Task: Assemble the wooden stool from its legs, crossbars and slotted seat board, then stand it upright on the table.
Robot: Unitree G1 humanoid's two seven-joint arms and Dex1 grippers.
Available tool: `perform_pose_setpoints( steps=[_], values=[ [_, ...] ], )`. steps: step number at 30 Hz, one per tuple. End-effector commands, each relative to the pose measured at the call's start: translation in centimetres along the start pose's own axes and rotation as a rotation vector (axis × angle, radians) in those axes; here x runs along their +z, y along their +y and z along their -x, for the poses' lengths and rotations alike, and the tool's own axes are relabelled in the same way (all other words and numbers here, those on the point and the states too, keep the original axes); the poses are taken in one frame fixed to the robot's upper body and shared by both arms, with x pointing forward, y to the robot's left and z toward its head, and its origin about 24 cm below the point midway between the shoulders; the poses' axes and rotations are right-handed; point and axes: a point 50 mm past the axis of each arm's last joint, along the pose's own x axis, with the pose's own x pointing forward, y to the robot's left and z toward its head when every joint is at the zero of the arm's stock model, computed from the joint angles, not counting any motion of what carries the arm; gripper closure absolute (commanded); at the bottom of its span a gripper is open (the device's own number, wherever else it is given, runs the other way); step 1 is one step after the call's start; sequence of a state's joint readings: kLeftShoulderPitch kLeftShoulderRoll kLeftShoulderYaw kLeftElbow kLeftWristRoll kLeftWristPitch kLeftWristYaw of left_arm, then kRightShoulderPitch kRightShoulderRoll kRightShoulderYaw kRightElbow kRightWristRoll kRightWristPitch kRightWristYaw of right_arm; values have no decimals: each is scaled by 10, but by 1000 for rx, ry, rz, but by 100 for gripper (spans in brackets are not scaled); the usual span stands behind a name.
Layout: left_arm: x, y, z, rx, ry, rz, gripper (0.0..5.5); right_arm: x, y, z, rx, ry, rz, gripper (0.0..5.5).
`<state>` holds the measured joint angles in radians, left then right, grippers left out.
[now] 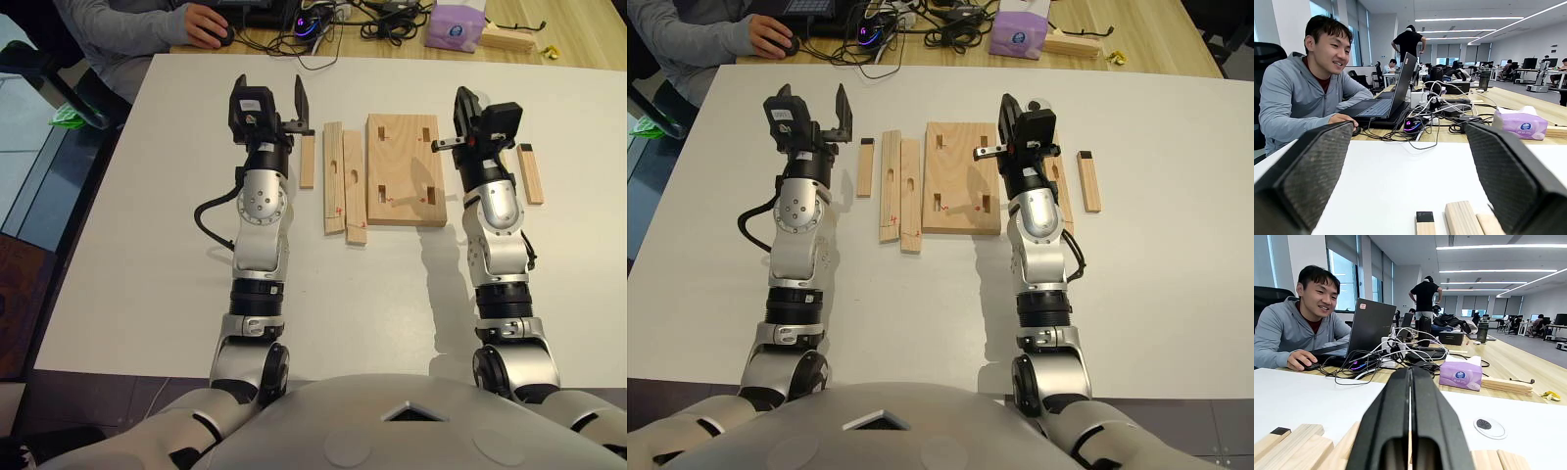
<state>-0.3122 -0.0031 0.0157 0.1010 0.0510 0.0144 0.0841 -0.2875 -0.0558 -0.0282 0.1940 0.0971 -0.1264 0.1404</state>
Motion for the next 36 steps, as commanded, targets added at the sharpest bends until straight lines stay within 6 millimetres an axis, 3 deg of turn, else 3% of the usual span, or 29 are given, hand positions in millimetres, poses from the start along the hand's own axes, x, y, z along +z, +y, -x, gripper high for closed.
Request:
perform_pose_setpoints(
  steps=[1,4,7,18,36],
  values=[
    [-1,-1,0,-19,-9,-25,133,-7,-11,0,-64,36,-95,550],
    [1,-3,0,-36,-22,-34,133,-7,-12,1,-68,37,-107,550],
    [1,-5,1,-54,-25,-42,130,-8,-11,0,-68,37,-107,491],
    [1,-10,3,-94,-39,-57,130,-12,-20,2,-125,51,-115,491],
    [-14,-10,4,-106,79,-89,130,-14,-21,1,-123,55,-114,491]
  ],
)
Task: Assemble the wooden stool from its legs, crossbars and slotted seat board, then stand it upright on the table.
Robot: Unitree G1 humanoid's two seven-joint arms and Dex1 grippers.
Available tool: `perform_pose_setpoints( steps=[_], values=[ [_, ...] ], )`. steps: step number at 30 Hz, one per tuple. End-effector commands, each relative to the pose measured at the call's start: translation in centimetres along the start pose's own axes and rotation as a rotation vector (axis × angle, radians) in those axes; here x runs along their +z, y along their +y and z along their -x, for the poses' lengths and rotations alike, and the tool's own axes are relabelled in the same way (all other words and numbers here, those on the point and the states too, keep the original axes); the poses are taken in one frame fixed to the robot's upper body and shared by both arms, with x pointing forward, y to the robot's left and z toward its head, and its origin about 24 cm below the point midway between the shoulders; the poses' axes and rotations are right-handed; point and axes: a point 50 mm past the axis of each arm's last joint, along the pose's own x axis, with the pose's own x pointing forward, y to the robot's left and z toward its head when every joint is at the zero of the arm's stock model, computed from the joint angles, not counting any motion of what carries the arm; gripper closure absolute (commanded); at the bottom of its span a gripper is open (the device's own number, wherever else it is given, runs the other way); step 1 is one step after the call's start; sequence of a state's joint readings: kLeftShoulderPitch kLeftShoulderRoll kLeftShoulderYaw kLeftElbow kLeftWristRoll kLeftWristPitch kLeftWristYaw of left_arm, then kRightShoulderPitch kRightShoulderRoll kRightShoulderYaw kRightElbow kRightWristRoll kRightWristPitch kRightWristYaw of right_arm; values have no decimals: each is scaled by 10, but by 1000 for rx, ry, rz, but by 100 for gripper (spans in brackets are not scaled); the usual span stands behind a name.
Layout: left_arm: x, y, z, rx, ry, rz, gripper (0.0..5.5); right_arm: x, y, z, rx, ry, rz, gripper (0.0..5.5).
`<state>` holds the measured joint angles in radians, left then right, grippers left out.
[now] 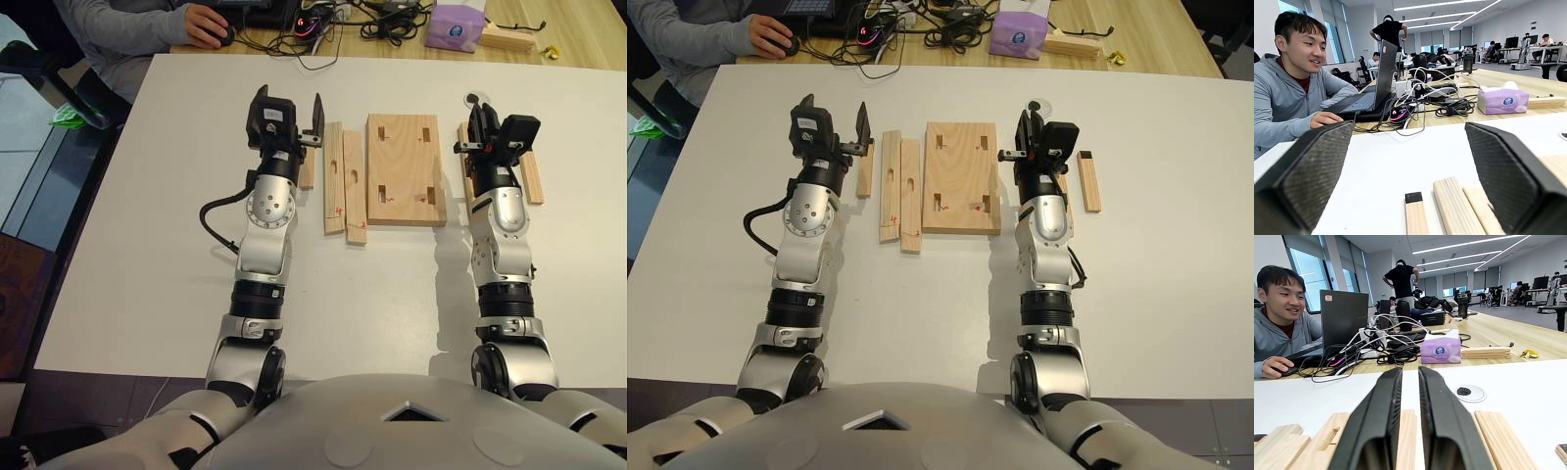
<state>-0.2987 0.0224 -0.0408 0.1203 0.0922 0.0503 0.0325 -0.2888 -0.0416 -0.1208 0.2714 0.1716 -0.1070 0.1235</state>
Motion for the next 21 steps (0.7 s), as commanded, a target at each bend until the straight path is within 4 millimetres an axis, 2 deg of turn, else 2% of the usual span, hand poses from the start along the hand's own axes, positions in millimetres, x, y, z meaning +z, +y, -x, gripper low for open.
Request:
perform_pose_setpoints(
  steps=[1,7,10,13,21],
  values=[
    [-3,-1,0,0,24,-11,130,4,1,-5,2,-16,-7,491],
    [-6,1,0,22,36,-9,130,4,0,-5,8,-16,-1,491],
    [-14,0,2,12,101,-15,98,4,-2,-4,5,-15,4,489],
    [-31,1,8,-1,212,-49,98,3,-1,-3,6,-13,7,489],
    [-87,12,38,28,499,-76,98,-1,1,3,8,2,30,489]
  ],
)
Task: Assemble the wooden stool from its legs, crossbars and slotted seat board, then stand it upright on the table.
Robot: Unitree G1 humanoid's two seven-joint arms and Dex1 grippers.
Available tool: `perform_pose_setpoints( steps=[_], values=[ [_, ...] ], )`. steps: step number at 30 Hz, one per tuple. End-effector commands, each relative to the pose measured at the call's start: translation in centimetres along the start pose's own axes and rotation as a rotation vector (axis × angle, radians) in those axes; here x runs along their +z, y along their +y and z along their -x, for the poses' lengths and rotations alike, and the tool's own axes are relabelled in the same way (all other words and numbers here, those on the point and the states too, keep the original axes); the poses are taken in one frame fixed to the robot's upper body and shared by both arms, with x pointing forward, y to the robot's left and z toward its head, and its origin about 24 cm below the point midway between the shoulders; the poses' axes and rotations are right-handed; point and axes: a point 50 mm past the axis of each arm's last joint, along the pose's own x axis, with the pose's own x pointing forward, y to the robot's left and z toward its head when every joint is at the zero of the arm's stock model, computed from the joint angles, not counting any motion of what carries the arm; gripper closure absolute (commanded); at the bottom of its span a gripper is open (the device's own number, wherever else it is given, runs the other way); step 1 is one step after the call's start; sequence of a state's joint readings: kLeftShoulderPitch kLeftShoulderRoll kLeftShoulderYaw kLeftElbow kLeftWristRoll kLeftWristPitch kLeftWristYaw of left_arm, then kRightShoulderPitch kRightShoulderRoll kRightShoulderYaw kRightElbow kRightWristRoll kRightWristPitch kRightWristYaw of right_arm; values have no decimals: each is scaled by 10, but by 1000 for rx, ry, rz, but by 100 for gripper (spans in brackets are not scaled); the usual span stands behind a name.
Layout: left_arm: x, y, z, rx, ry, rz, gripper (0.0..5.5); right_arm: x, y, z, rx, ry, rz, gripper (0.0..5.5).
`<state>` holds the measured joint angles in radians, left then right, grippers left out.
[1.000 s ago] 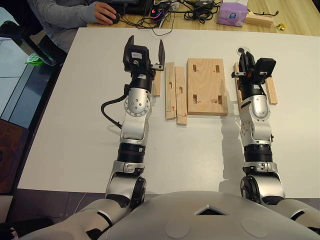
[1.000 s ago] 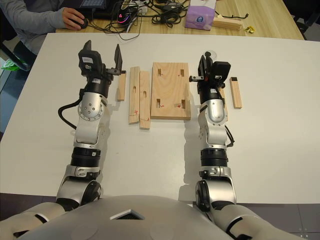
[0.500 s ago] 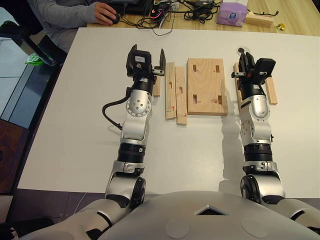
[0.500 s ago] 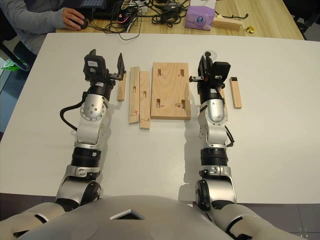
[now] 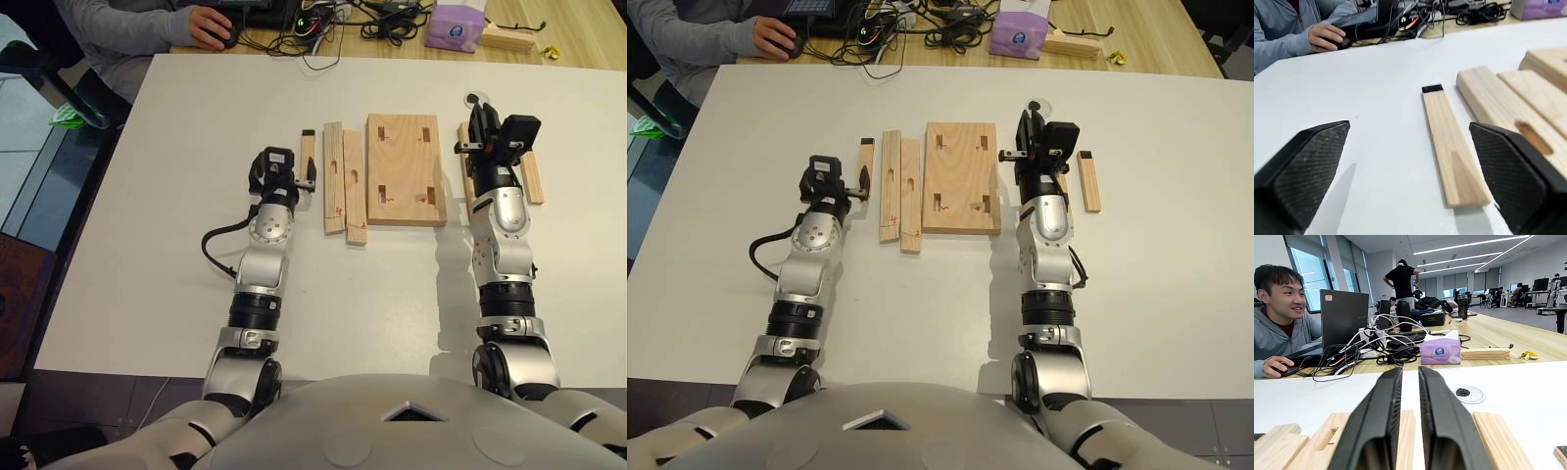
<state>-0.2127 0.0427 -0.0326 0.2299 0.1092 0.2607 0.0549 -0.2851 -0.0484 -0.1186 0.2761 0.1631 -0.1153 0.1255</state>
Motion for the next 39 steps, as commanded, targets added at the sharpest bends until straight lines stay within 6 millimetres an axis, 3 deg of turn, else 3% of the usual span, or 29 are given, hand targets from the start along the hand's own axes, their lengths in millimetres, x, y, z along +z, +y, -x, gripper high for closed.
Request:
perform_pose_setpoints(
  steps=[1,6,16,27,39],
  values=[
    [-26,2,3,-10,109,-32,98,-1,3,3,7,3,17,489],
    [-26,2,5,-10,102,-15,98,-1,2,4,7,9,28,489],
    [15,2,5,-11,-62,27,98,-1,2,4,3,10,27,489],
    [-23,1,3,-46,36,-68,98,0,-2,1,-18,13,23,489],
    [-6,-3,2,-67,-29,-42,98,-1,0,2,-18,13,25,489]
  ],
)
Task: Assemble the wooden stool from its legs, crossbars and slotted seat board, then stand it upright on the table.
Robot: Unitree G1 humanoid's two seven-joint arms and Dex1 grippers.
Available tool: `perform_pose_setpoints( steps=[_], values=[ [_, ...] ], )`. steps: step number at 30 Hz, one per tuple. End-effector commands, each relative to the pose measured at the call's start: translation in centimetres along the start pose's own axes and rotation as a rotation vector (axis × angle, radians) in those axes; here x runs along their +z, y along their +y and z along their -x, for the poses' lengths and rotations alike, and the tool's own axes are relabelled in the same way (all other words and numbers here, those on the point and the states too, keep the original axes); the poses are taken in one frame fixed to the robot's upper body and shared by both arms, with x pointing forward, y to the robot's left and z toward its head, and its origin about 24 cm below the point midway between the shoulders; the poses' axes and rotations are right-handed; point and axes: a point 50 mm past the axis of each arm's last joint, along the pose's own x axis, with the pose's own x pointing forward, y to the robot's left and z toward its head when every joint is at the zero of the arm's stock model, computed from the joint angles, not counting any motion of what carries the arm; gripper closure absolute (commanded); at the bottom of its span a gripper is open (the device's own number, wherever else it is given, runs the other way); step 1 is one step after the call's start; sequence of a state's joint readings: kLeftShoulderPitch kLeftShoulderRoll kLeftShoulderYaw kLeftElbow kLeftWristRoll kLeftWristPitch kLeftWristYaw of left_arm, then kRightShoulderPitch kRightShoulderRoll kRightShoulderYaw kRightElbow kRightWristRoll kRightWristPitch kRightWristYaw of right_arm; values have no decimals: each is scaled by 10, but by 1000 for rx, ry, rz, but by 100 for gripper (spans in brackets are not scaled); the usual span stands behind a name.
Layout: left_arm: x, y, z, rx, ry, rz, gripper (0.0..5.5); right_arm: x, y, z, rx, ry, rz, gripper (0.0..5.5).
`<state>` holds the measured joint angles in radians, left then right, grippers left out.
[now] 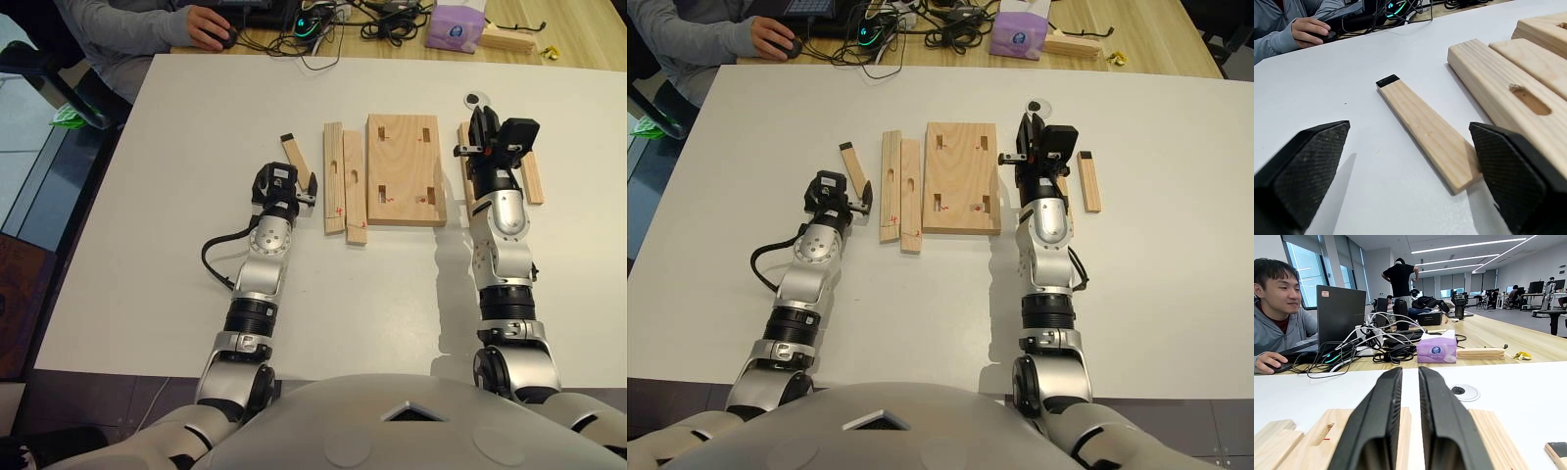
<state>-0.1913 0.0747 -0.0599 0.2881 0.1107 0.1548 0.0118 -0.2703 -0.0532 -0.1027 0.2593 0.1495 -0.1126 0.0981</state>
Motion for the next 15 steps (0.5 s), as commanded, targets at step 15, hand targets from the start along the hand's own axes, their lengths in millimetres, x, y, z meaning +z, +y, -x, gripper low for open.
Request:
perform_pose_setpoints(
  steps=[15],
  values=[
    [1,-3,-4,-14,100,-34,98,-1,0,-2,-2,10,7,489]
  ],
)
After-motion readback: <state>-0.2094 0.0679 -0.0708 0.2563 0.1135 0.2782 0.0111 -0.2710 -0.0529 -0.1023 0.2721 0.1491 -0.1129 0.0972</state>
